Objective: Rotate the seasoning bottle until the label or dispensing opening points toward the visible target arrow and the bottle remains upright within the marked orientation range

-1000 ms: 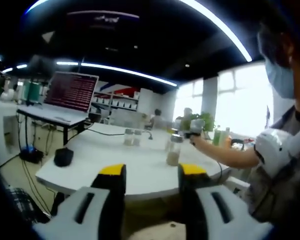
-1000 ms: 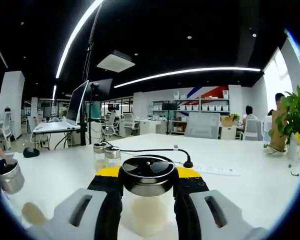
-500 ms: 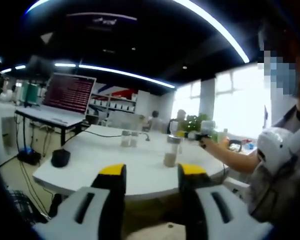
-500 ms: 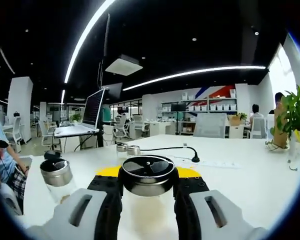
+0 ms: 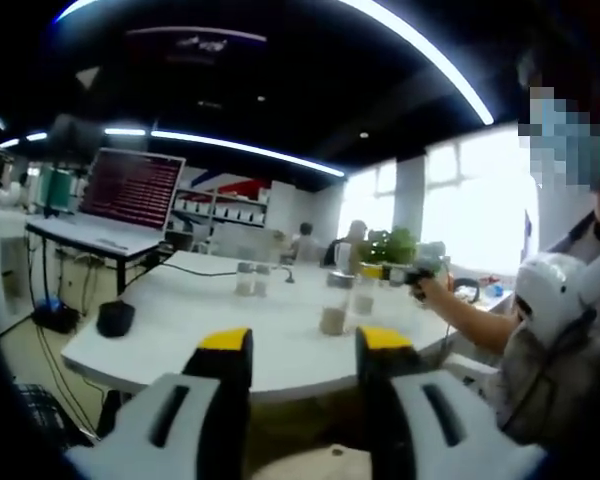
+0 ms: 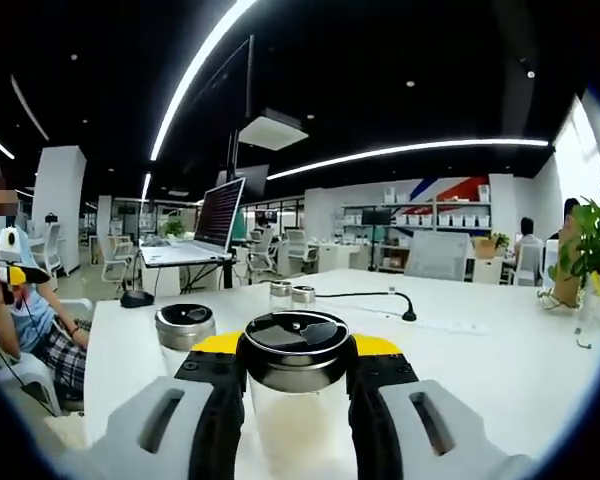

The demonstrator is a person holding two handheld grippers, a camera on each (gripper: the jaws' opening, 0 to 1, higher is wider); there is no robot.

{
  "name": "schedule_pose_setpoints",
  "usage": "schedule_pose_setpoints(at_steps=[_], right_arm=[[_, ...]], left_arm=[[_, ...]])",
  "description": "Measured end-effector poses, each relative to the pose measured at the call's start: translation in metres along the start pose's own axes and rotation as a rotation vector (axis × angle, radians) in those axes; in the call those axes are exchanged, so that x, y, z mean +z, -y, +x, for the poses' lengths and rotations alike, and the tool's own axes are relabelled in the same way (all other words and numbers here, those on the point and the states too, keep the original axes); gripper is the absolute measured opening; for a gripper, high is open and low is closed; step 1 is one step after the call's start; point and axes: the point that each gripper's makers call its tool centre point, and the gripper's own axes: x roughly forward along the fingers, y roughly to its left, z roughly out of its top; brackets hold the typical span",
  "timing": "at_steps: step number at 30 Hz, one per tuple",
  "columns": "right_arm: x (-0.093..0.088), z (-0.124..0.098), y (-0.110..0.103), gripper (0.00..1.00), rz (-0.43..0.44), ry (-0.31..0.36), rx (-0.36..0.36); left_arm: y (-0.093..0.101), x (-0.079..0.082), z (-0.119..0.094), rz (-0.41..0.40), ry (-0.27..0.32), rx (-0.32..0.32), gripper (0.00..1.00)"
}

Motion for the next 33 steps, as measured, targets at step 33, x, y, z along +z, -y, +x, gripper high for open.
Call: schedule_pose_setpoints(at_steps=[33], right_arm=[[-0.021, -0.008, -0.015, 0.49, 0.019, -0.021, 0.090]], left_arm=[[0.018, 0.007, 0.000, 0.034, 0.021, -0.023, 0.43]])
